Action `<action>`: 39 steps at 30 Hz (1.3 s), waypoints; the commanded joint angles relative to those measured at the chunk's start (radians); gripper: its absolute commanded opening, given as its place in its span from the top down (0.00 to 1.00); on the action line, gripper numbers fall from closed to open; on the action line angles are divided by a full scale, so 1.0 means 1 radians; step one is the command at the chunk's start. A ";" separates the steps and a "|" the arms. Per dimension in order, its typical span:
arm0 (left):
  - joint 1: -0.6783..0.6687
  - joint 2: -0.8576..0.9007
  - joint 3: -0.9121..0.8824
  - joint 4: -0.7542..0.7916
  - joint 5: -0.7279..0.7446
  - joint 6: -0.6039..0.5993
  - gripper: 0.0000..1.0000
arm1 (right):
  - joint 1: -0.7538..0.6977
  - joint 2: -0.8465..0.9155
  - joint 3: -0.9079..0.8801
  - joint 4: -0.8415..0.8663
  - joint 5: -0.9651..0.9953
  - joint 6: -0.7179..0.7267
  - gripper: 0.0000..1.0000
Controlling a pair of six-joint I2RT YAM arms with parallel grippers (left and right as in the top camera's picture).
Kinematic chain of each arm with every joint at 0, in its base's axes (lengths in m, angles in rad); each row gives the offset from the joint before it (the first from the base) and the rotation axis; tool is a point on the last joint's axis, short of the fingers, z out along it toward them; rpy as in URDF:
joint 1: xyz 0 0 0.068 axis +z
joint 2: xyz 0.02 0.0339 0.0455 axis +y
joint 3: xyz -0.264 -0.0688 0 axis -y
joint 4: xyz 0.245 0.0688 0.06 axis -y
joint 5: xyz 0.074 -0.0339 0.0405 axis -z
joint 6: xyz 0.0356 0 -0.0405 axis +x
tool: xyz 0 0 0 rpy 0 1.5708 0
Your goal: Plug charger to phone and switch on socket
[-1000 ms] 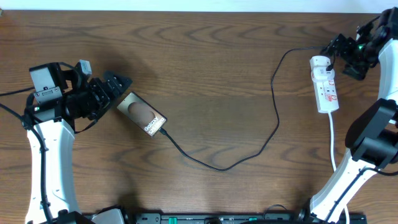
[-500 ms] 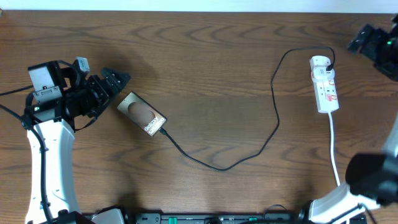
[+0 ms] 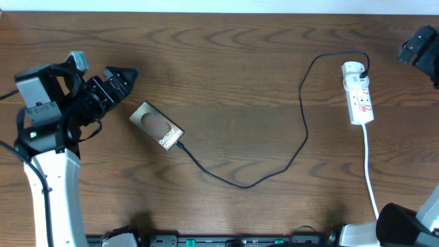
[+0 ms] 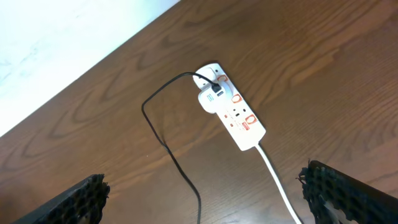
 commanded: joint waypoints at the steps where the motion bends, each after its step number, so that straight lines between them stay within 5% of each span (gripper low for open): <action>1: 0.004 -0.008 0.029 0.001 -0.006 -0.002 0.06 | 0.016 0.000 0.007 -0.003 0.011 0.014 0.01; 32: 0.003 -0.008 0.029 -0.002 -0.010 0.000 0.06 | 0.016 0.000 0.007 -0.004 0.011 0.014 0.01; 39: -0.013 -0.055 0.020 -0.120 -0.157 0.002 0.06 | 0.016 0.000 0.007 -0.004 0.011 0.014 0.01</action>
